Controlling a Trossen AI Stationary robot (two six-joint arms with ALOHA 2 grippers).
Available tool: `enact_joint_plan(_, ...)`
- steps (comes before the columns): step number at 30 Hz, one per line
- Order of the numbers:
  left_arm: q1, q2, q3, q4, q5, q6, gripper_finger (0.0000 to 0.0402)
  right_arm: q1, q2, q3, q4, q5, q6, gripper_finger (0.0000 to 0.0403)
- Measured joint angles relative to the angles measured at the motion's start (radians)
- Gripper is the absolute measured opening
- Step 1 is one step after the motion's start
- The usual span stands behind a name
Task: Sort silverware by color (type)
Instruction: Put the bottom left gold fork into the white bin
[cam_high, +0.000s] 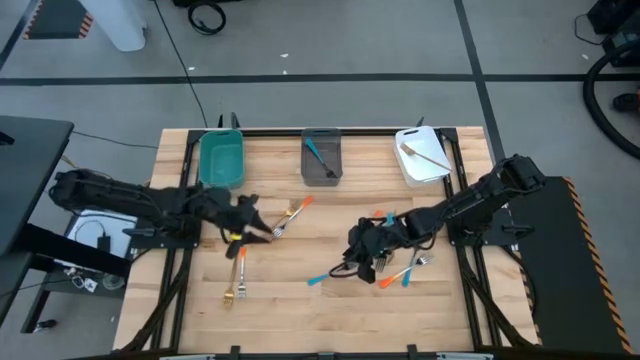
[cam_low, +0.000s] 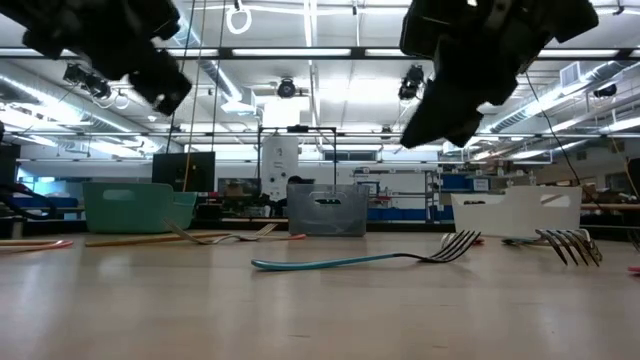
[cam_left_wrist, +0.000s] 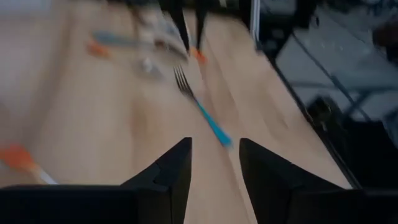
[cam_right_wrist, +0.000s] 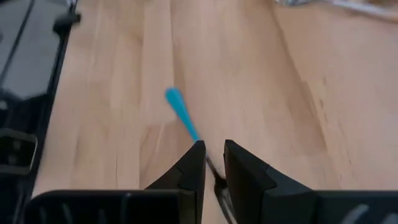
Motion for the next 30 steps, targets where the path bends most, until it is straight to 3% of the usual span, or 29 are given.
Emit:
enact_joint_plan(5,-0.077,0.0,0.0,-0.069,-0.001,-0.058,0.0142,-0.037,0.0,0.045,-0.16,-0.084,-0.029,0.0066)
enact_joint_plan(10,-0.125,0.0,0.0,-0.053,-0.004,-0.073,0.0142,-0.04,0.0,0.128,-0.335,-0.085,-0.027,0.0069)
enact_joint_plan(21,-0.146,0.0,0.0,-0.04,-0.084,-0.147,0.0142,0.057,0.0,0.192,-0.361,0.092,0.046,0.0118)
enact_joint_plan(26,-0.146,0.0,0.0,0.011,-0.085,-0.079,0.0142,0.097,0.0,0.192,-0.355,0.127,0.116,0.0135)
enact_joint_plan(30,-0.146,0.0,0.0,0.091,-0.085,0.007,0.0142,0.133,0.0,0.192,-0.312,0.213,0.107,0.0137)
